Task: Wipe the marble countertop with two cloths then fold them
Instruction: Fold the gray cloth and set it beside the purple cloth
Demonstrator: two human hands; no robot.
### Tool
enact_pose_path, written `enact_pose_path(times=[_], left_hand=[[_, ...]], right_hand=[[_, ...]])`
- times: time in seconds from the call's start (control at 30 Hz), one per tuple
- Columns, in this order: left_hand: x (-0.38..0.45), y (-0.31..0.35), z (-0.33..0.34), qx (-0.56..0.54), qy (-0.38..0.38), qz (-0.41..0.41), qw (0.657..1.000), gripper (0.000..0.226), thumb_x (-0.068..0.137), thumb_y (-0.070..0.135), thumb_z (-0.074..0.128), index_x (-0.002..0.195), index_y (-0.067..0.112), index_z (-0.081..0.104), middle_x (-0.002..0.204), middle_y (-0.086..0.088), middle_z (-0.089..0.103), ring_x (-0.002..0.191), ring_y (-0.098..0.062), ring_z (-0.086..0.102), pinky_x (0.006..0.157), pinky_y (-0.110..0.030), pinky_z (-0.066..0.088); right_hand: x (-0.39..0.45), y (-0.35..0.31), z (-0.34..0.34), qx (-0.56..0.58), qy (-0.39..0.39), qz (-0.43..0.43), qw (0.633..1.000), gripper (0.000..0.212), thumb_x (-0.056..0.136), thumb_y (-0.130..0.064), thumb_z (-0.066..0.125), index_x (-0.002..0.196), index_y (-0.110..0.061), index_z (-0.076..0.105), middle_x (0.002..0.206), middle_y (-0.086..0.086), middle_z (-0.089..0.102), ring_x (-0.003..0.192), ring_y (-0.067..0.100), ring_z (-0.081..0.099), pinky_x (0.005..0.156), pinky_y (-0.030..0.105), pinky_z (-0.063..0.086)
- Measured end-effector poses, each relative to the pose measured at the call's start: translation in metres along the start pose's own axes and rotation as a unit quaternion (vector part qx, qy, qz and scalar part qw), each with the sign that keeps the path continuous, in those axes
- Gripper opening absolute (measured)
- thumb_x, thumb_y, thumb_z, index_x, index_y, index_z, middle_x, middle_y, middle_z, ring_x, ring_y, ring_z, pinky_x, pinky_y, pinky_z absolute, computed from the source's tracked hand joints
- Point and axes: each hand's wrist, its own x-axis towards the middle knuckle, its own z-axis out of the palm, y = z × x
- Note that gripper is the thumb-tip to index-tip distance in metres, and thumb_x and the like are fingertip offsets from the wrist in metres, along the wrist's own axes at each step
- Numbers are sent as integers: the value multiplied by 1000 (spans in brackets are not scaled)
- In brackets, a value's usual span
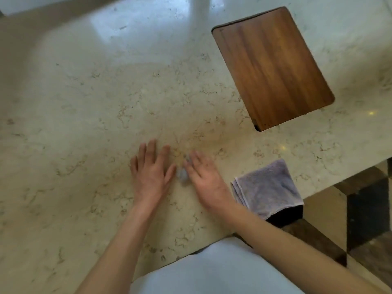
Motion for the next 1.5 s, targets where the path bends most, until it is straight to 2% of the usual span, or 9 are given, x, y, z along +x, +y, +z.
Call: enact_pose_path(times=[0.13, 0.27, 0.47, 0.7, 0.83, 0.9, 1.0, 1.23, 1.5], left_hand=[[0, -7, -2, 2, -16, -2, 1000, 60, 94, 55, 41, 147, 28, 48, 161, -11, 36, 150, -35, 27, 113, -57, 27], [0, 3, -9, -57, -11, -33, 998, 57, 92, 35, 65, 145, 21, 51, 161, -15, 35, 150, -36, 27, 117, -55, 26], [-52, 21, -16, -257, 28, -181, 949, 42, 88, 24, 72, 128, 11, 62, 122, -11, 62, 113, -31, 58, 97, -46, 49], [-95, 44, -3, -318, -31, -293, 901, 38, 79, 24, 80, 110, 17, 59, 96, -1, 64, 89, -20, 60, 72, -32, 49], [-97, 46, -23, -337, -60, -322, 883, 18, 80, 18, 72, 72, 14, 56, 65, 4, 55, 58, -11, 47, 49, -25, 32], [-104, 43, -33, -435, -38, -309, 845, 20, 80, 17, 74, 71, 11, 57, 64, 1, 54, 59, -13, 44, 50, -21, 34], [-121, 41, -50, -613, 15, -265, 744, 15, 79, 22, 73, 78, 10, 64, 71, -2, 64, 69, -17, 56, 67, -29, 45], [-163, 68, -52, -806, 5, -275, 524, 43, 84, 30, 69, 113, -2, 63, 108, -21, 73, 97, -37, 70, 66, -41, 60], [-223, 135, -7, -842, -30, -304, 444, 46, 90, 17, 63, 133, -1, 56, 125, -24, 69, 117, -41, 65, 94, -53, 56]], right_hand=[[-35, -24, 11, -5, -77, -107, 991, 52, 93, -2, 38, 142, -3, 55, 152, 19, 49, 142, 37, 45, 112, 53, 43], [-30, -17, -1, 27, -119, -101, 987, 61, 98, -11, 46, 156, -20, 30, 166, 11, 27, 154, 34, 21, 124, 52, 20], [-15, -15, -23, 80, -5, 112, 991, 38, 95, -20, 49, 126, -3, 62, 119, 15, 69, 104, 40, 66, 85, 50, 57], [8, -37, -30, 18, -177, 151, 972, 34, 100, -29, 58, 131, -18, 53, 124, 5, 59, 117, 29, 49, 95, 38, 39], [11, -40, -41, 153, -187, 214, 947, 6, 98, -21, 56, 97, -15, 57, 104, 7, 57, 102, 25, 50, 80, 35, 40], [1, -39, -53, 274, -147, 245, 918, 21, 95, -17, 58, 77, -16, 47, 85, 2, 51, 81, 19, 48, 64, 31, 36], [-17, -41, -72, 471, -106, 275, 832, 18, 97, -19, 62, 85, -6, 55, 78, 4, 56, 68, 12, 53, 59, 27, 44], [-64, -54, -96, 618, -40, 280, 734, 19, 97, -20, 68, 99, -2, 62, 85, 11, 68, 76, 24, 66, 57, 35, 51], [-151, -28, -130, 565, 13, 336, 754, 11, 98, -16, 65, 106, -9, 68, 100, 11, 76, 93, 25, 75, 79, 43, 63]])
